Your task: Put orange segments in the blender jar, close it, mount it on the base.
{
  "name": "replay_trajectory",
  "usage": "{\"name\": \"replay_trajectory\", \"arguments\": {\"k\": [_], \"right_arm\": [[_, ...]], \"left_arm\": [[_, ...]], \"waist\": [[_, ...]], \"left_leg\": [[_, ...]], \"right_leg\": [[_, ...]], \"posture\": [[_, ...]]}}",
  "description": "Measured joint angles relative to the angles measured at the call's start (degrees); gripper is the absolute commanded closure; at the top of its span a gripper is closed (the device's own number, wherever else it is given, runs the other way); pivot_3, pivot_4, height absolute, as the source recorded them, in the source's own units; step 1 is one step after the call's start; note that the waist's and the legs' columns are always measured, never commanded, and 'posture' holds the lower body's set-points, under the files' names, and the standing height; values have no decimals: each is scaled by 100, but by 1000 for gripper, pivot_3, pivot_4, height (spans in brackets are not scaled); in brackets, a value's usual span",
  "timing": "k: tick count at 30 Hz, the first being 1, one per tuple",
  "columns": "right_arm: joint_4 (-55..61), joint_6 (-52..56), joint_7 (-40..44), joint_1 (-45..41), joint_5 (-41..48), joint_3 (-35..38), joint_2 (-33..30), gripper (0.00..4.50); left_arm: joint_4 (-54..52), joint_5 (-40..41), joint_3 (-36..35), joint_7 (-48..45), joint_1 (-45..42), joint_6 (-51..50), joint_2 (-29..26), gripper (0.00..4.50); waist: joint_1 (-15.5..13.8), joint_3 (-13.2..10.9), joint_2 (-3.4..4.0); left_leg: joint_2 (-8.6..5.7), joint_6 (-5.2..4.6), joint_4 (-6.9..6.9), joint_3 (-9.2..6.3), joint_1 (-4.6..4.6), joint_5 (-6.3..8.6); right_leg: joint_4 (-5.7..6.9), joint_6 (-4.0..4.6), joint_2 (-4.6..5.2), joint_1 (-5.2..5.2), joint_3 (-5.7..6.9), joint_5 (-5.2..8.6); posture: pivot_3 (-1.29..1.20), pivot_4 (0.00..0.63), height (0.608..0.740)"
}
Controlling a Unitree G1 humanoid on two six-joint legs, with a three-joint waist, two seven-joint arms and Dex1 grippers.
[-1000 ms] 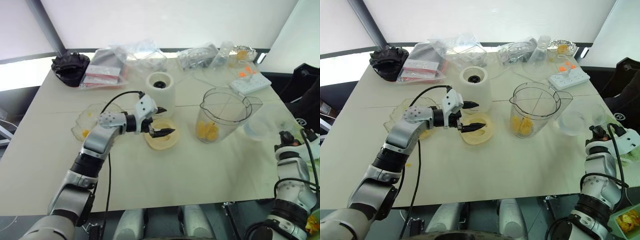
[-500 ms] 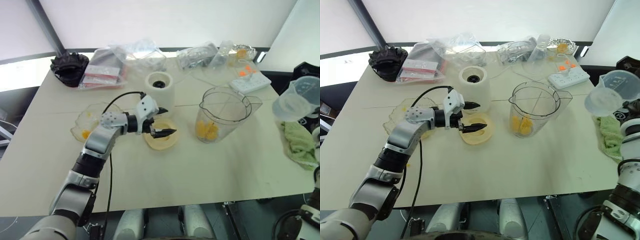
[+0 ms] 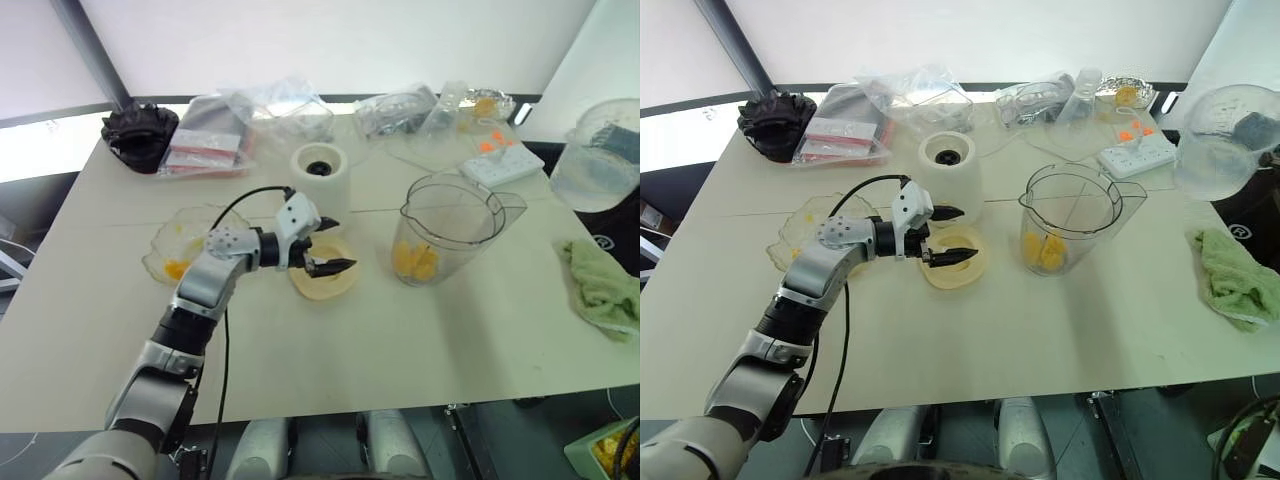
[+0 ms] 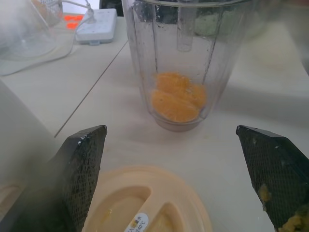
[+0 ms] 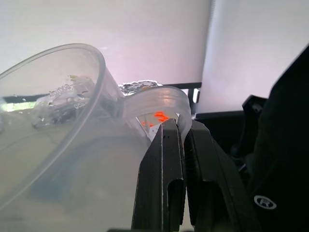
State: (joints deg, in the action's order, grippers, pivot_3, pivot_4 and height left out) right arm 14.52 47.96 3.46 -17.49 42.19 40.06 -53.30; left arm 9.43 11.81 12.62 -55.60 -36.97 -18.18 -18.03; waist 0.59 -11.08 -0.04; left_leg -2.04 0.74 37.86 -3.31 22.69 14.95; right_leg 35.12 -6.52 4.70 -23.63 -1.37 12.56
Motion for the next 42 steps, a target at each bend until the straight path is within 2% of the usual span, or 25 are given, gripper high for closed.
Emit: {"name": "replay_trajectory", "arguments": {"k": [5,9,18,42], "right_arm": [[332,98,275,89,-223,-121,-223,4420],[536,169,486,163,-479,-182,-386,4420],[1179,161,1025,326,-1161,-593,-775,4420],[1245,-925,2152,394,-2985,-1292,-1120,4420]], "left_arm": [[126,4,-7,65,-106,9,26,0],[178,20,-11,62,-108,-6,40,0],[184,135,-58,62,-184,-22,126,0],[308,138,-175,103,-219,-7,217,0]], "waist": [[-2,-1,-2],[-3,0,-1],[-4,-1,-1],[-6,-1,-1]], "left_leg": [[-2,0,2,-1,23,0],[-5,0,11,0,71,0],[-7,0,12,2,71,0],[-10,1,12,2,71,-1]], "right_leg": [[-1,-2,0,-19,1,-1],[10,-21,0,-75,0,-14],[11,-20,0,-76,2,-13],[11,-22,0,-76,2,-15]], "posture": [[0,150,740],[0,150,740],[0,150,740],[0,150,740]]}}
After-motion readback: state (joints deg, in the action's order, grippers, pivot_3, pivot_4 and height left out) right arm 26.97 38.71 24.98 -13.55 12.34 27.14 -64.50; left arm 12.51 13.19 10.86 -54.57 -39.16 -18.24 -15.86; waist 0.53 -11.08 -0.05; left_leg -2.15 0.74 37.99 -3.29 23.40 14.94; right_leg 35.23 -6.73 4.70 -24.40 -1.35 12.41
